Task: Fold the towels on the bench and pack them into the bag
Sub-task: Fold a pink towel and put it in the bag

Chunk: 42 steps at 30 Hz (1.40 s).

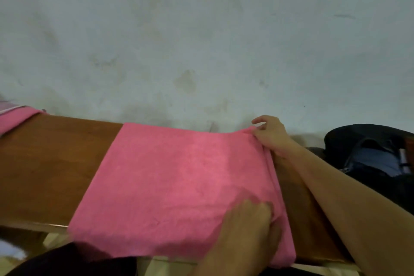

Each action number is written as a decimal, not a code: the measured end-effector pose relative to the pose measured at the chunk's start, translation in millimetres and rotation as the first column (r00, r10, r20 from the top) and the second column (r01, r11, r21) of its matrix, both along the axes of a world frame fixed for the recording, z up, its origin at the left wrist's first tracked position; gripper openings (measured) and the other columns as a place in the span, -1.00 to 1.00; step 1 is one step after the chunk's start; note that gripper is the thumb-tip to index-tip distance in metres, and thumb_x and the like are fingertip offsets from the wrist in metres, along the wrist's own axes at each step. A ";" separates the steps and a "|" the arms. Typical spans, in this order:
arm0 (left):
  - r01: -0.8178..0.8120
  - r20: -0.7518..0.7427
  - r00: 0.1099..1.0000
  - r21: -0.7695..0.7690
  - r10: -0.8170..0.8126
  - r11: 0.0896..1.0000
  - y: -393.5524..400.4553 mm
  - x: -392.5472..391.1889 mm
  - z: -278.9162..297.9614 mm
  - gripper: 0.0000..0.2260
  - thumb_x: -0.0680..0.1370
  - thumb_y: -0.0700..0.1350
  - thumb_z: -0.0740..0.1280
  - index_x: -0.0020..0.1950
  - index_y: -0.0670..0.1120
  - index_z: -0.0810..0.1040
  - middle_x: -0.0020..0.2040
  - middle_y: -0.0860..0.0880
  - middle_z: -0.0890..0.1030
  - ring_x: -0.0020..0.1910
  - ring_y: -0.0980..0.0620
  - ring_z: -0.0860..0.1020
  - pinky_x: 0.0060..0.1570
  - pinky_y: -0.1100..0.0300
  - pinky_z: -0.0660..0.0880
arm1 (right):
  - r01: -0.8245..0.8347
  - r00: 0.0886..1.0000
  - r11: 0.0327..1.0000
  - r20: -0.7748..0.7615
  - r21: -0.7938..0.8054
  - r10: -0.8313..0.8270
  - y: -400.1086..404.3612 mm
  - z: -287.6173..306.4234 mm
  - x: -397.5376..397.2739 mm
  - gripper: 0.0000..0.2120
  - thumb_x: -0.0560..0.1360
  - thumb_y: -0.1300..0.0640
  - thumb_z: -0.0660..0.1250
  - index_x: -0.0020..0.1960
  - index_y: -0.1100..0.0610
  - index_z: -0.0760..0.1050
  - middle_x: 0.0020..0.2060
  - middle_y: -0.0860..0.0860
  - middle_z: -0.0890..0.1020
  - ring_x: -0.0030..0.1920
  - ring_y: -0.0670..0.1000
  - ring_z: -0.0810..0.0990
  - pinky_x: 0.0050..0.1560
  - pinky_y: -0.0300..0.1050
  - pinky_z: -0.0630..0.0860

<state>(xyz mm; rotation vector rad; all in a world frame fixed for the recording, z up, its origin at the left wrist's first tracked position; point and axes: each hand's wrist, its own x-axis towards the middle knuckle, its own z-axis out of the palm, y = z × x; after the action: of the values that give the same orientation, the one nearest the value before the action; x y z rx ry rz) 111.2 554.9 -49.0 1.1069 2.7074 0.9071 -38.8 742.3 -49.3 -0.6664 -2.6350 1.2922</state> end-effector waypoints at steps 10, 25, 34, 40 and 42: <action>-0.003 0.124 0.992 -0.238 0.033 0.971 -21.1 -25.5 5.5 -0.75 0.56 0.09 0.34 0.10 -0.02 0.39 0.09 -0.05 0.59 0.05 -0.13 0.55 0.02 0.03 0.41 | 0.103 0.991 0.987 -0.093 0.126 -0.092 14.4 -3.3 33.2 -0.75 0.58 0.34 0.18 0.18 0.14 0.51 -0.01 0.11 0.61 -0.18 -0.04 0.57 -0.20 -0.24 0.49; -0.328 -0.121 0.943 -0.500 0.311 0.802 -112.1 -83.2 30.5 -0.86 0.54 0.00 0.33 0.03 -0.03 0.53 0.25 0.01 0.56 0.26 -0.02 0.49 0.38 0.04 0.35 | 0.199 0.980 0.963 -0.056 0.182 -0.192 -27.2 -9.1 123.0 -0.87 0.50 0.18 0.42 -0.10 0.11 0.46 -0.17 -0.03 0.55 -0.30 -0.07 0.56 -0.38 -0.17 0.50; -0.359 -0.042 0.925 -0.426 0.378 0.831 -155.4 -82.9 26.3 -0.68 0.49 -0.03 0.44 -0.27 0.02 0.30 -0.08 0.10 0.40 -0.04 0.10 0.39 -0.03 0.19 0.42 | 0.193 0.981 0.964 -0.037 0.181 -0.189 -48.1 -12.0 147.1 -0.83 0.48 0.18 0.43 -0.17 0.03 0.44 -0.22 -0.01 0.57 -0.32 -0.01 0.60 -0.31 0.01 0.63; -0.423 -0.060 0.903 -0.290 0.425 0.858 -180.3 -76.2 16.7 -0.68 0.46 -0.23 0.40 -0.31 0.05 0.31 -0.02 0.10 0.43 0.04 0.07 0.37 0.00 0.15 0.37 | 0.133 0.991 0.984 0.011 0.119 -0.135 -57.8 -13.9 157.5 -0.66 0.49 0.09 0.44 0.13 -0.07 0.33 -0.18 0.05 0.61 -0.32 0.02 0.66 -0.35 -0.02 0.64; -0.441 -0.013 0.895 -0.180 0.446 0.879 -184.4 -73.1 12.0 -0.63 0.45 -0.33 0.36 -0.32 0.06 0.29 -0.03 0.07 0.43 0.04 0.04 0.36 0.02 0.15 0.39 | 0.113 0.994 0.984 -0.014 0.136 -0.112 -58.7 -13.7 160.0 -0.73 0.48 0.07 0.46 0.07 -0.04 0.41 -0.13 0.02 0.60 -0.27 -0.05 0.63 -0.34 -0.11 0.59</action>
<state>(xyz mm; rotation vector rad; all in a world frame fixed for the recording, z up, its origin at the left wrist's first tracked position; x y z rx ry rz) 38.1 370.5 -36.9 0.4362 3.0005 0.6915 121.1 683.6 -63.0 -0.7755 -2.6097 1.0710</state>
